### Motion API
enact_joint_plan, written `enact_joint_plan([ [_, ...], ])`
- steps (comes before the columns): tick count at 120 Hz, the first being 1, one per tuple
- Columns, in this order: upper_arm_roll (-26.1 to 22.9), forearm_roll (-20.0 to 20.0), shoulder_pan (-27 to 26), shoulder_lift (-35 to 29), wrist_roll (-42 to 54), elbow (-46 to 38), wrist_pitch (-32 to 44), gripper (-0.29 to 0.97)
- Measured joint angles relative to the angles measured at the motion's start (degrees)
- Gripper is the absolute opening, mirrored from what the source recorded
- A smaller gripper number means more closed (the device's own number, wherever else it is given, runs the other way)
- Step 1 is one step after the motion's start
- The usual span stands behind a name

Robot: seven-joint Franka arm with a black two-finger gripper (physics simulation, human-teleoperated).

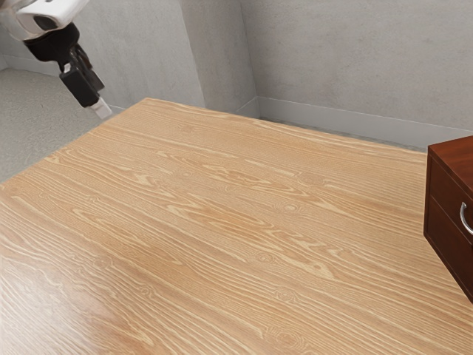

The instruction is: Pull the drawer handle with one arm to open the drawer

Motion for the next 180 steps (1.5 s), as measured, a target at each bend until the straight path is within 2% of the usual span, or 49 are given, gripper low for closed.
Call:
enact_joint_plan([
  [36, 0.0, -0.1, -4.1, 0.3, 1.6, -1.7, -0.4, 0.68],
  [62, -0.1, 2.4, -8.2, 2.0, 2.8, -4.0, -5.3, 0.68],
  [73, -0.1, 3.0, -10.0, 2.2, 5.8, -4.0, -5.2, 0.68],
  [81, -0.3, 5.1, -11.2, 2.6, 8.6, -4.2, -4.1, 0.68],
  [95, -4.6, 8.5, -10.2, 1.9, 13.3, -8.5, -0.7, 0.68],
  [112, -13.3, 10.5, -6.0, -1.9, 18.1, -17.0, 5.1, 0.68],
  [119, -15.2, 11.0, -6.6, -2.5, 19.8, -19.0, 7.3, 0.68],
  [137, -15.8, 11.7, -13.2, -3.1, 23.8, -22.9, 12.8, 0.68],
  [161, -15.7, 11.4, -14.8, -3.8, 28.8, -28.9, 22.1, 0.68],
  [180, -15.6, 11.4, -19.6, -3.7, 31.7, -31.2, 28.5, 0.68],
])
